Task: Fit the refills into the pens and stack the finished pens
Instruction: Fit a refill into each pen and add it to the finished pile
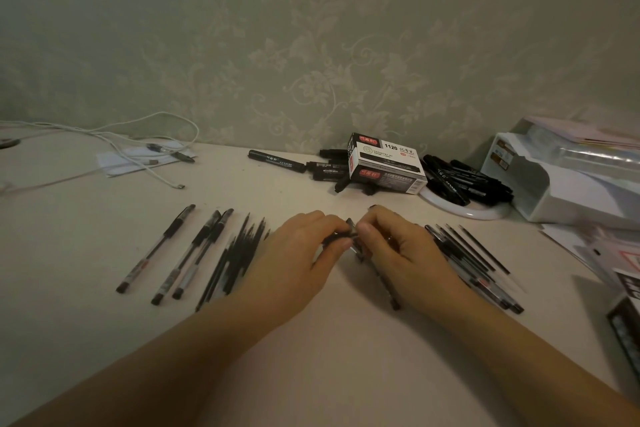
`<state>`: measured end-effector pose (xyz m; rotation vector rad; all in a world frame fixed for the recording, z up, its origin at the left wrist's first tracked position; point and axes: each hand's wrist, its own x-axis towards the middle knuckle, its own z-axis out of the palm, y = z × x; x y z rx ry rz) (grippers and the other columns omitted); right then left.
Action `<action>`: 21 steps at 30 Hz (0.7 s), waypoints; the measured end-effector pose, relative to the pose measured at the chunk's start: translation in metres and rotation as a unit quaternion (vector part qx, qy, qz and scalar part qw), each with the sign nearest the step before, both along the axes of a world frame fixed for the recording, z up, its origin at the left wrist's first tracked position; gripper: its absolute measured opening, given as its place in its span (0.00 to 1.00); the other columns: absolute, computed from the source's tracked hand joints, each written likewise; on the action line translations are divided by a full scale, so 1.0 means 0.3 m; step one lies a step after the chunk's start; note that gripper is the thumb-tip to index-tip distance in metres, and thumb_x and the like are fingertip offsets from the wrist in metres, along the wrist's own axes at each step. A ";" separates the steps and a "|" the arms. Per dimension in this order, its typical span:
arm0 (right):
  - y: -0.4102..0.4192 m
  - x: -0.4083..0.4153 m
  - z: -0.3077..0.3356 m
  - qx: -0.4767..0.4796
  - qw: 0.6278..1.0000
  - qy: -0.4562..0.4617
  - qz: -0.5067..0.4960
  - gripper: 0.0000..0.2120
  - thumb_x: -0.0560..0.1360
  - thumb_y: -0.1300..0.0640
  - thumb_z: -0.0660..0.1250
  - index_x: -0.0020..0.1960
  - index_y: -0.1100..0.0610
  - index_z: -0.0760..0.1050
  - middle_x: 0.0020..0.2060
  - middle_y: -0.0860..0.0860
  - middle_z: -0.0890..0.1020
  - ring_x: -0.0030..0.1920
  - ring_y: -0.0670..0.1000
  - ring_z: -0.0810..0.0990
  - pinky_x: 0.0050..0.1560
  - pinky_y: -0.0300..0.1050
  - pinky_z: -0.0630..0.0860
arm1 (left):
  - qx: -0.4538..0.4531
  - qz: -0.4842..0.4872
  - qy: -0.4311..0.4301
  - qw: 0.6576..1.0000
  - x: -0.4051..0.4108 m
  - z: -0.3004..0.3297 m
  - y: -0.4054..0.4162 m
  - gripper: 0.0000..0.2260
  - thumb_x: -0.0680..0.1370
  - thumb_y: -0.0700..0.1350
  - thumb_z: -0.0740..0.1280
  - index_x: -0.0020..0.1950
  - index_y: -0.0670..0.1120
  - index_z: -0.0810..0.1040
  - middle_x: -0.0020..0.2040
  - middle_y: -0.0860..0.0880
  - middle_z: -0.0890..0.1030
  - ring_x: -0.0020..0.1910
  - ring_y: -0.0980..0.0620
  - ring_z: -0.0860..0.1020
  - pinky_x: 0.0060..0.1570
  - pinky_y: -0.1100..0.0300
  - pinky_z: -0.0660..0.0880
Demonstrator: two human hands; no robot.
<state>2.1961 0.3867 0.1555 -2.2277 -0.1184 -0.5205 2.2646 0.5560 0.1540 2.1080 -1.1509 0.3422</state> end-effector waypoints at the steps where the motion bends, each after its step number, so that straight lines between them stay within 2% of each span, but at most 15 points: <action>1: -0.001 -0.001 0.000 -0.003 1.000 0.000 -0.004 0.11 0.81 0.48 0.59 0.44 0.50 0.75 0.36 0.47 0.80 0.38 0.45 0.78 0.38 0.38 0.75 | 0.002 -0.001 -0.002 1.000 -0.001 0.000 -0.002 0.10 0.80 0.51 0.61 0.57 0.51 0.78 0.46 0.55 0.78 0.45 0.58 0.73 0.46 0.60 0.73; 4: 0.002 -0.002 0.004 -0.007 1.000 -0.004 -0.009 0.12 0.80 0.47 0.59 0.44 0.51 0.76 0.36 0.46 0.80 0.36 0.43 0.77 0.38 0.32 0.72 | 0.000 -0.002 -0.003 1.000 0.000 0.002 -0.002 0.10 0.80 0.50 0.62 0.57 0.50 0.79 0.45 0.55 0.77 0.44 0.57 0.73 0.46 0.61 0.72; 7: 0.009 -0.006 0.010 -0.013 1.000 -0.007 -0.003 0.13 0.79 0.45 0.59 0.45 0.52 0.76 0.35 0.48 0.80 0.39 0.46 0.79 0.40 0.40 0.75 | -0.007 -0.003 0.000 1.000 -0.001 0.001 -0.001 0.10 0.80 0.50 0.62 0.57 0.50 0.79 0.44 0.56 0.77 0.43 0.59 0.72 0.45 0.65 0.69; 10: 0.012 -0.007 0.014 -0.037 0.999 -0.008 -0.005 0.11 0.81 0.50 0.60 0.45 0.53 0.77 0.35 0.48 0.80 0.39 0.48 0.78 0.42 0.45 0.74 | -0.015 -0.007 0.001 1.000 -0.003 0.002 -0.002 0.10 0.80 0.50 0.63 0.57 0.49 0.80 0.44 0.55 0.78 0.43 0.58 0.73 0.45 0.64 0.70; 14: 0.017 -0.009 0.015 -0.018 1.000 -0.008 -0.006 0.12 0.81 0.50 0.59 0.45 0.54 0.76 0.35 0.50 0.80 0.39 0.49 0.77 0.40 0.44 0.73 | -0.034 -0.011 -0.002 0.999 -0.002 0.011 -0.001 0.08 0.79 0.49 0.65 0.54 0.49 0.80 0.45 0.54 0.79 0.45 0.57 0.76 0.45 0.60 0.74; 21: 0.018 -0.005 0.012 0.032 0.999 -0.002 -0.012 0.13 0.80 0.46 0.59 0.44 0.49 0.78 0.35 0.49 0.80 0.38 0.46 0.78 0.39 0.38 0.74 | -0.020 0.016 -0.043 0.999 -0.002 0.011 -0.002 0.08 0.79 0.50 0.64 0.55 0.51 0.79 0.44 0.55 0.77 0.42 0.59 0.71 0.43 0.66 0.69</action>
